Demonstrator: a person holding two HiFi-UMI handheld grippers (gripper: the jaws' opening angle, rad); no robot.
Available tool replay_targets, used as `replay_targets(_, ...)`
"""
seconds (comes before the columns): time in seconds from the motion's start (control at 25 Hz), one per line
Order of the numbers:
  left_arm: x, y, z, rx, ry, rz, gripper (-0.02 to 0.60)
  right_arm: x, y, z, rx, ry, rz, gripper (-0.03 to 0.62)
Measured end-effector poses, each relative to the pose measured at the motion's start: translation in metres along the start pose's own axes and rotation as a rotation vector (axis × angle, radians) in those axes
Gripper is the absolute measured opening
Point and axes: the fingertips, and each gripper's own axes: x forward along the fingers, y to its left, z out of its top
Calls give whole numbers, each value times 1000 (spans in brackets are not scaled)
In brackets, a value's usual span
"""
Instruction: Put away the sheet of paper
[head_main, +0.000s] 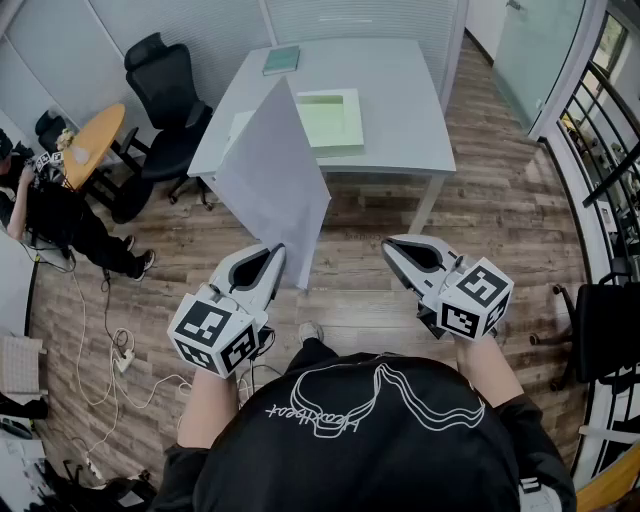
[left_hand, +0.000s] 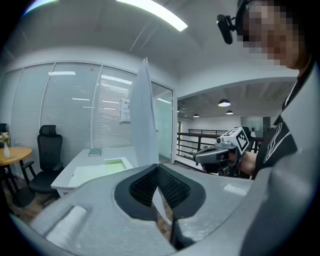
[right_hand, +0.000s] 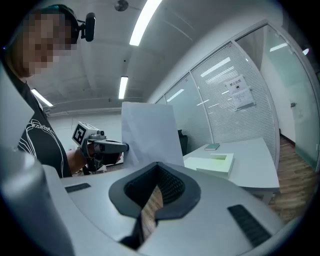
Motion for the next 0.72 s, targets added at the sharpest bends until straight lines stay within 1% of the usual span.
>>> replay_targets(0.36, -3, -3, 3, 9, -1, -3, 9, -1, 2, 2, -15, 3, 5, 9)
replay_targets(0.72, 14, -1, 9, -1, -16, -3, 8, -6, -12, 5, -24, 17, 12, 9)
